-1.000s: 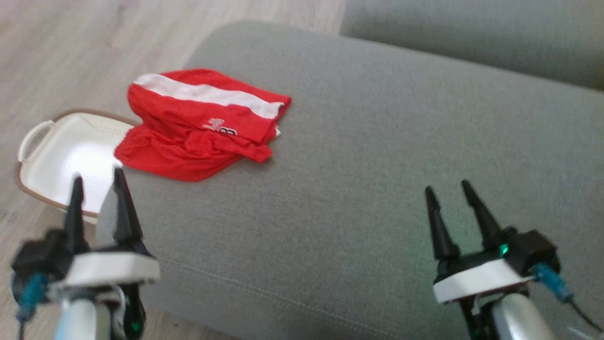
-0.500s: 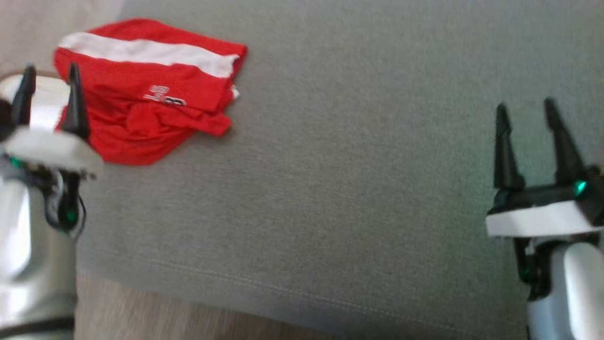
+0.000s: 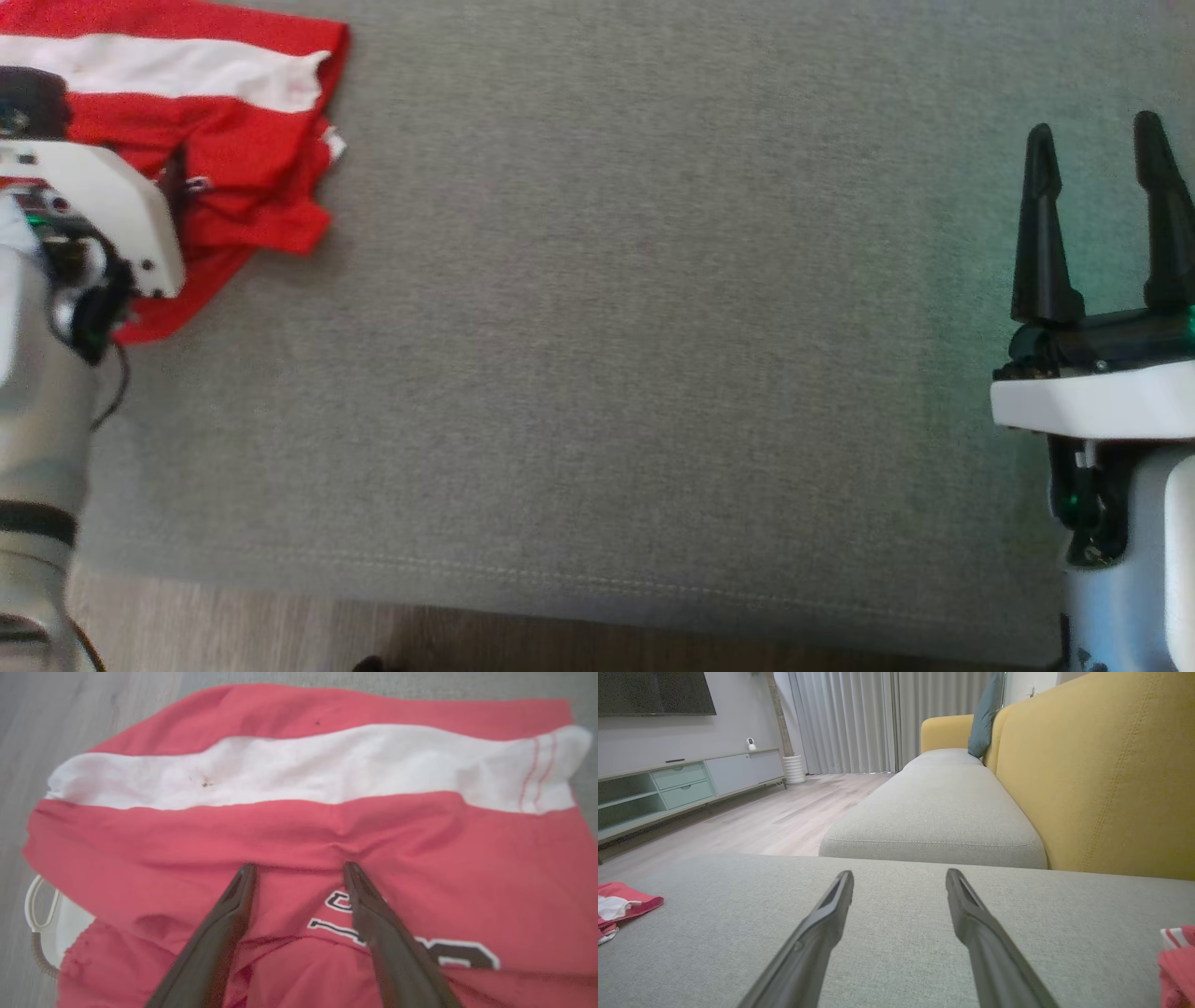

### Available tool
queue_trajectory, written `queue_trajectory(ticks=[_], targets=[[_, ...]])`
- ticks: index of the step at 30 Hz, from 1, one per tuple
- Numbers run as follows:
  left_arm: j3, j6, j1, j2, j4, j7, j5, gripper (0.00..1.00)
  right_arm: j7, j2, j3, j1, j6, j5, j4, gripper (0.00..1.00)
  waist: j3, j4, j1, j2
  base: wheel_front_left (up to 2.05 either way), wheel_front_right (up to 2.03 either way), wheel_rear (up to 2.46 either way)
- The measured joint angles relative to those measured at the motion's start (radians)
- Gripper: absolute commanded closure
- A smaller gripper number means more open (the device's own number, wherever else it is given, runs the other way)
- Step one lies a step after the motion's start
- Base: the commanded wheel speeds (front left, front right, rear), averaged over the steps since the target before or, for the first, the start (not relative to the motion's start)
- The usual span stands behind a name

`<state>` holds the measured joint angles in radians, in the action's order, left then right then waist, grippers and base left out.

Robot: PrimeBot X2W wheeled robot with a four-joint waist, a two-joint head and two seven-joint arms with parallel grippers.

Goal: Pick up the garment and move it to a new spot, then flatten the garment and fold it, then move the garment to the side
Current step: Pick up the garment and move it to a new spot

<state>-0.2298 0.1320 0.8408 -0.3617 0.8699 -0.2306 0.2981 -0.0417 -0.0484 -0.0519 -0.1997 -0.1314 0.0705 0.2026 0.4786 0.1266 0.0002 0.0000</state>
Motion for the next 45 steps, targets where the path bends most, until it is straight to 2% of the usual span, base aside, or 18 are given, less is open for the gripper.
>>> queue_trajectory(ticks=[7, 8, 9, 12, 17, 23, 27, 32, 40, 45], targets=[[-0.091, 0.0, 0.092, -0.065, 0.093, -0.094, 0.104, 0.0, 0.002, 0.0, 0.008, -0.006, 0.0, 0.009, 0.012, 0.0, 0.025, -0.046, -0.0002, 0.0, 0.0, 0.0, 0.0], [-0.102, 0.0, 0.095, -0.067, 0.095, -0.104, 0.116, 0.24, 0.002, 0.0, 0.008, -0.007, 0.0, 0.009, 0.012, 0.0, 0.024, -0.048, -0.0002, 0.0, 0.0, 0.0, 0.0], [-0.102, 0.0, 0.095, -0.067, 0.095, -0.104, 0.116, 1.0, 0.002, 0.0, 0.008, -0.007, 0.0, 0.009, 0.012, 0.0, 0.024, -0.048, -0.0002, 0.0, 0.0, 0.0, 0.0], [-0.141, 0.001, 0.103, -0.071, 0.094, -0.117, 0.156, 1.0, 0.002, 0.0, 0.015, -0.007, 0.0, 0.009, 0.014, 0.0, 0.02, -0.051, -0.0002, 0.0, 0.0, 0.0, 0.0], [-0.158, 0.0, 0.07, -0.076, 0.098, 0.02, 0.174, 1.0, -0.017, 0.0, 0.048, -0.007, 0.0, 0.012, -0.005, 0.0, -0.008, -0.055, -0.0002, 0.0, 0.0, 0.0, 0.0], [-0.155, 0.0, 0.068, -0.053, 0.063, 0.175, 0.205, 1.0, -0.047, 0.0, 0.058, -0.004, 0.0, 0.036, -0.061, 0.0, -0.065, -0.059, -0.0002, 0.0, 0.0, 0.0, 0.0], [-0.147, -0.002, 0.077, 0.004, 0.024, 0.249, 0.224, 1.0, -0.062, 0.0, 0.062, 0.002, 0.0, 0.045, -0.096, 0.0, -0.112, -0.06, -0.0002, 0.0, 0.0, 0.0, 0.0], [-0.152, -0.018, 0.075, 0.067, -0.057, 0.288, 0.226, 1.0, -0.077, 0.0, 0.061, 0.008, 0.0, 0.055, -0.124, 0.0, -0.176, -0.069, -0.0002, 0.0, 0.0, 0.0, 0.0], [-0.166, -0.091, -0.005, 0.214, -0.233, 0.292, 0.286, 1.0, -0.092, 0.0, 0.035, 0.031, 0.0, 0.065, -0.15, 0.0, -0.26, -0.102, -0.0003, 0.0001, 0.0, 0.0, 0.0], [-0.194, -0.154, -0.071, 0.3, -0.312, 0.293, 0.308, 1.0, -0.096, 0.0, 0.024, 0.046, 0.0, 0.07, -0.156, 0.0, -0.283, -0.135, -0.0003, 0.0, 0.0, 0.0, 0.0]])
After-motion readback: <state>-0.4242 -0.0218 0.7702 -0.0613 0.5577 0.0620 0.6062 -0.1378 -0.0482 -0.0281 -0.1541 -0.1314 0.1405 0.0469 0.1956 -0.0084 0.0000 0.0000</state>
